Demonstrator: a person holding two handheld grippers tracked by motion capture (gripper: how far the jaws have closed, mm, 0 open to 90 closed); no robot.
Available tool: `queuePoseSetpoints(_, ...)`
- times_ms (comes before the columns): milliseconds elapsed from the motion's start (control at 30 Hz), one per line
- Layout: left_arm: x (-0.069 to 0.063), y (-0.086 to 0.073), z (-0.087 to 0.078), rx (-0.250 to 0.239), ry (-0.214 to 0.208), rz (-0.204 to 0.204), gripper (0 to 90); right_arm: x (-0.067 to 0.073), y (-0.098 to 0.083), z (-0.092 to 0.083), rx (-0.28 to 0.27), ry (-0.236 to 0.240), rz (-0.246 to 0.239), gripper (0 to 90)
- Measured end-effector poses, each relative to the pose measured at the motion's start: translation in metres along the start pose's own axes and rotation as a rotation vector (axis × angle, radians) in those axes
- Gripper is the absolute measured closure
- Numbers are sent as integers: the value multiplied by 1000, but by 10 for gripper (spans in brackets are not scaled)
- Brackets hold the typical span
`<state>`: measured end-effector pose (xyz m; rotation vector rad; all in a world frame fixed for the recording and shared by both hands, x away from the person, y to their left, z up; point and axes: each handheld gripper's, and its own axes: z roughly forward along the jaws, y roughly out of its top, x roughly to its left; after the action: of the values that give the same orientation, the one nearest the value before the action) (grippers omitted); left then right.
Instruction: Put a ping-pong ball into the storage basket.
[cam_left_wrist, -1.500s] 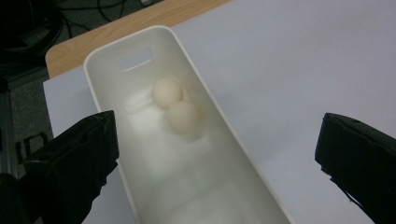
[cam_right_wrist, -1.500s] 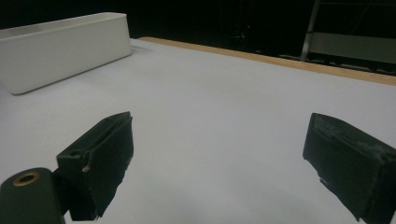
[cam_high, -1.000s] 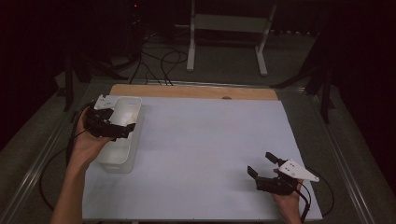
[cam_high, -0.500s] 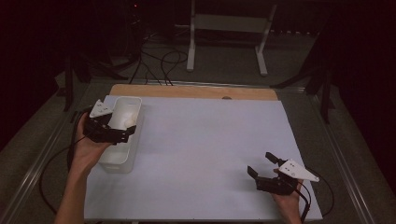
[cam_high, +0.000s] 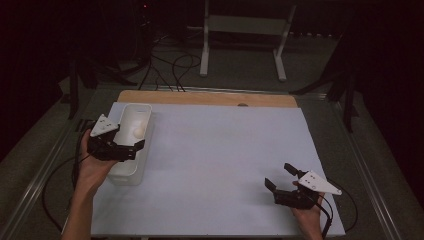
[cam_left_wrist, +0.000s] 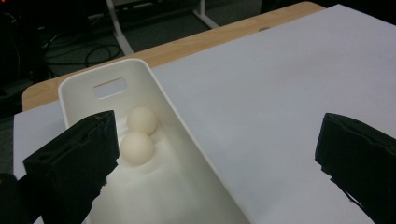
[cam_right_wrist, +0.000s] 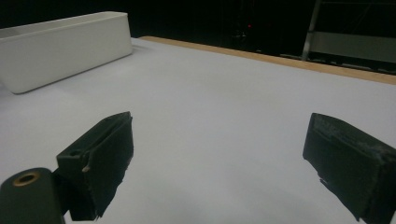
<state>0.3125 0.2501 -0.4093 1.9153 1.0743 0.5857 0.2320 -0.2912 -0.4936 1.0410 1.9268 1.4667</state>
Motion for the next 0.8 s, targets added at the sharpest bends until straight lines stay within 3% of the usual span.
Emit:
queuePoseSetpoints(467, -7, -22, -3, -27, -23, -6, 4, 1, 0, 0, 0, 0, 2, 84)
queuePoseSetpoints(800, -15, -39, -8, -90, -52, -3, 4, 1, 0, 1, 4, 3, 1, 84)
